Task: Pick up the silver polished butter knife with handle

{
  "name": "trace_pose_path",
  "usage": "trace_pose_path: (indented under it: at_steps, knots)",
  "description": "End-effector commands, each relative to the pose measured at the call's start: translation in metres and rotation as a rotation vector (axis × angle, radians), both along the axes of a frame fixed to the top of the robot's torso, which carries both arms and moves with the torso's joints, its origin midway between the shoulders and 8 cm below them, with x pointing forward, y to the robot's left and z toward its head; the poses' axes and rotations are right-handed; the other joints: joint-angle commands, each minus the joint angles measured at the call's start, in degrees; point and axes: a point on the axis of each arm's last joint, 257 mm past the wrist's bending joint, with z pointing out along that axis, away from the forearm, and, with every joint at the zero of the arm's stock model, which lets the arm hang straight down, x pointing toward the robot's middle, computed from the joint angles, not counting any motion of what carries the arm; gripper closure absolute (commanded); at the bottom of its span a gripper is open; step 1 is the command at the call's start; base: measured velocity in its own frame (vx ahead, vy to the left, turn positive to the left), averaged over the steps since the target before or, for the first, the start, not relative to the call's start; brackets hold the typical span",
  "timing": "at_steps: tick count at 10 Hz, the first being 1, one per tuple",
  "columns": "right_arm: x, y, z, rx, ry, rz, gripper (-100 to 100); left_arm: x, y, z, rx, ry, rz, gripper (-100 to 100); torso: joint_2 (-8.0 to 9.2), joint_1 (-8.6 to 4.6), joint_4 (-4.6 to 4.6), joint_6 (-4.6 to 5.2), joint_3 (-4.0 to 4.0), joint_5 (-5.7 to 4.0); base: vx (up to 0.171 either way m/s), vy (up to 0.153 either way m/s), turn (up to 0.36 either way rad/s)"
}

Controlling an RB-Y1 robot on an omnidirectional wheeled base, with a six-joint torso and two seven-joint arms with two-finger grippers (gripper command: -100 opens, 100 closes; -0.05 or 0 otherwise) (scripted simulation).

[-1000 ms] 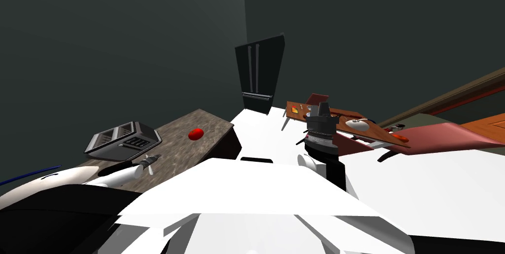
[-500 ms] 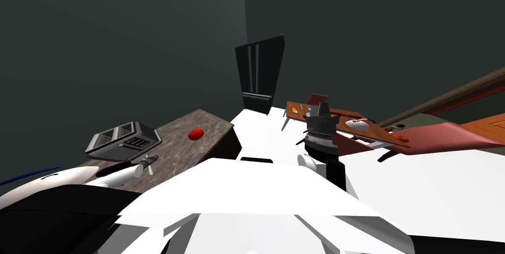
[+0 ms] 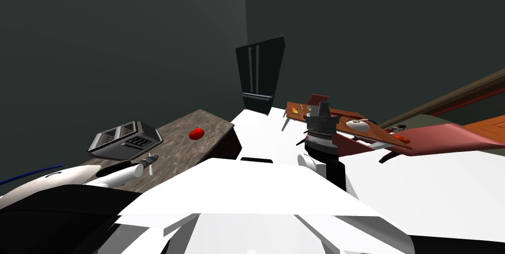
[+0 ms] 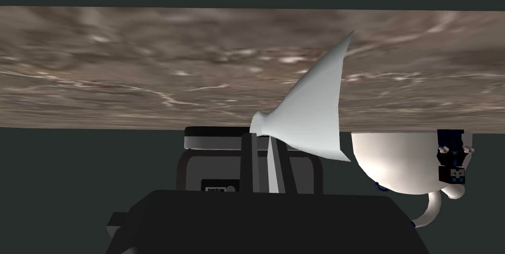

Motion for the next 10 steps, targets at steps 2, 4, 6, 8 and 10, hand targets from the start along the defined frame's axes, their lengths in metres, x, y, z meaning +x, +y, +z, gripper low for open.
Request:
trace_pose_path:
  at_steps: [2,4,6,8,10]
  knots:
    - [0.000,0.000,0.000,0.000,0.000,0.000,0,0.015,-0.011,-0.004,-0.027,0.002,-0.032,100,-0.05,0.05,-0.03,-0.11,-0.03,0.02,0.032,0.018,0.146]
    - [0.000,0.000,0.000,0.000,0.000,0.000,0,0.015,-0.011,-0.004,-0.032,-0.011,-0.019,100,-0.07,0.10,-0.03,-0.04,-0.05,0.12,0.011,0.002,-0.011]
    - [0.000,0.000,0.000,0.000,0.000,0.000,0,0.026,-0.020,-0.007,-0.049,0.003,-0.050,100,-0.01,0.13,-0.02,-0.05,-0.01,0.15,0.014,0.006,0.092]
    - [0.000,0.000,0.000,0.000,0.000,0.000,0,0.022,-0.032,-0.023,-0.105,-0.022,-0.019,100,-0.07,0.22,-0.09,-0.19,-0.07,0.36,0.029,0.018,0.068]
    - [0.000,0.000,0.000,0.000,0.000,0.000,0,0.026,-0.030,-0.017,-0.109,-0.058,0.003,100,0.00,0.32,-0.13,-0.14,-0.07,0.86,-0.003,0.001,-0.011]
